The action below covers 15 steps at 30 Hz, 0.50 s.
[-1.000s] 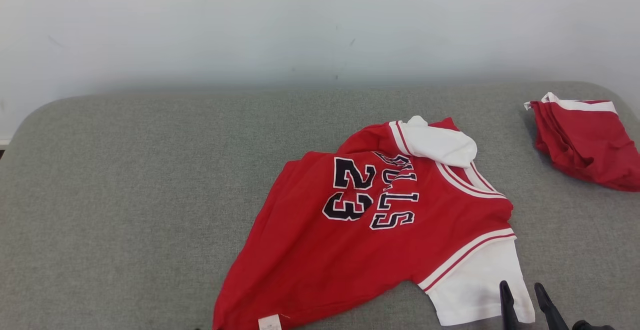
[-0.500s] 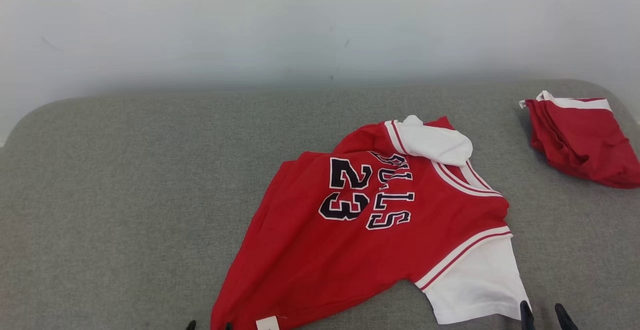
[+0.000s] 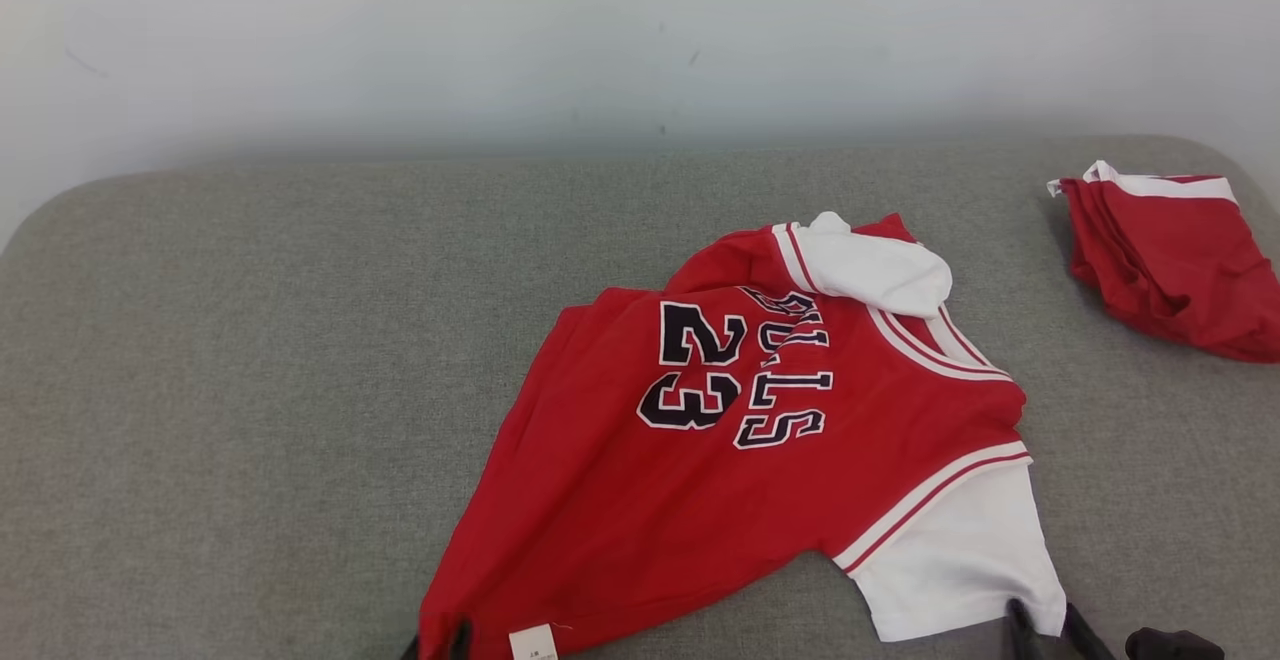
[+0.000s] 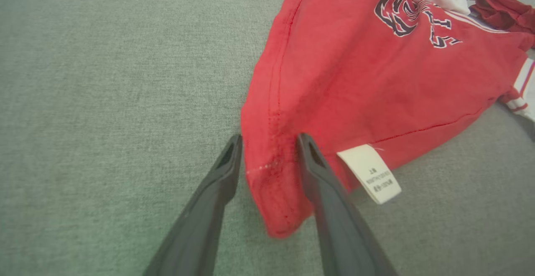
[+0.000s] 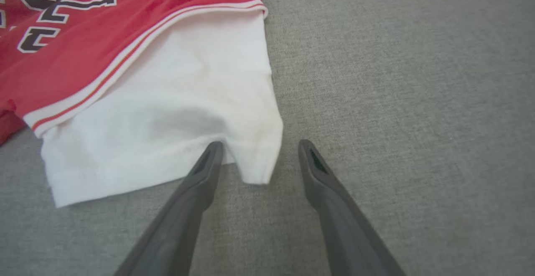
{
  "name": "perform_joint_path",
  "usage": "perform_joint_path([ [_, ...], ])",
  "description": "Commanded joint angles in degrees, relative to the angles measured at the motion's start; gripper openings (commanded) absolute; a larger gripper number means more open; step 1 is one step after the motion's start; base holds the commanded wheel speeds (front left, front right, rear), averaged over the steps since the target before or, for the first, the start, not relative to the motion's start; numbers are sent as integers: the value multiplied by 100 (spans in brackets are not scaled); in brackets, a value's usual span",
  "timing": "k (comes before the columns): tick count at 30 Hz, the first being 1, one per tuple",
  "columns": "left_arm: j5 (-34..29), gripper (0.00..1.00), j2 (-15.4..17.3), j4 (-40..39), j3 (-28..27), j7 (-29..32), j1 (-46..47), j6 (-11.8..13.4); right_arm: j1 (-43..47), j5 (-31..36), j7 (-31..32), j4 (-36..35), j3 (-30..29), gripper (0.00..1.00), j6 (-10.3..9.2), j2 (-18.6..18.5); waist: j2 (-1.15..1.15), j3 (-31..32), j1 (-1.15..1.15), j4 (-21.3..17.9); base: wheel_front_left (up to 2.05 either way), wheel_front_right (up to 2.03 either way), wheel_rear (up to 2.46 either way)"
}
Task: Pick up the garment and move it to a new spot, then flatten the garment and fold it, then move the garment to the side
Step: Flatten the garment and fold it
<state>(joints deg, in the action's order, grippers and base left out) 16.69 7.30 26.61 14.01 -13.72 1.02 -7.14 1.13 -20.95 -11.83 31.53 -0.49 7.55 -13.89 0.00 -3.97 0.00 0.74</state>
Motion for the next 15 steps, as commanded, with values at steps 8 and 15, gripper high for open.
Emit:
perform_joint_path([
  [8, 87, 0, 76, -148, 107, -94, 21, -24, -170, -188, -189, 159, 176, 0, -16, -81, 0, 15, 0, 21, 0, 0, 0],
  [15, 232, 0, 127, -915, 118, -50, 3, -27, -243, -381, -280, -576, 247, 0, -16, -205, 0, -46, 0, -22, 0, 0, 0],
])
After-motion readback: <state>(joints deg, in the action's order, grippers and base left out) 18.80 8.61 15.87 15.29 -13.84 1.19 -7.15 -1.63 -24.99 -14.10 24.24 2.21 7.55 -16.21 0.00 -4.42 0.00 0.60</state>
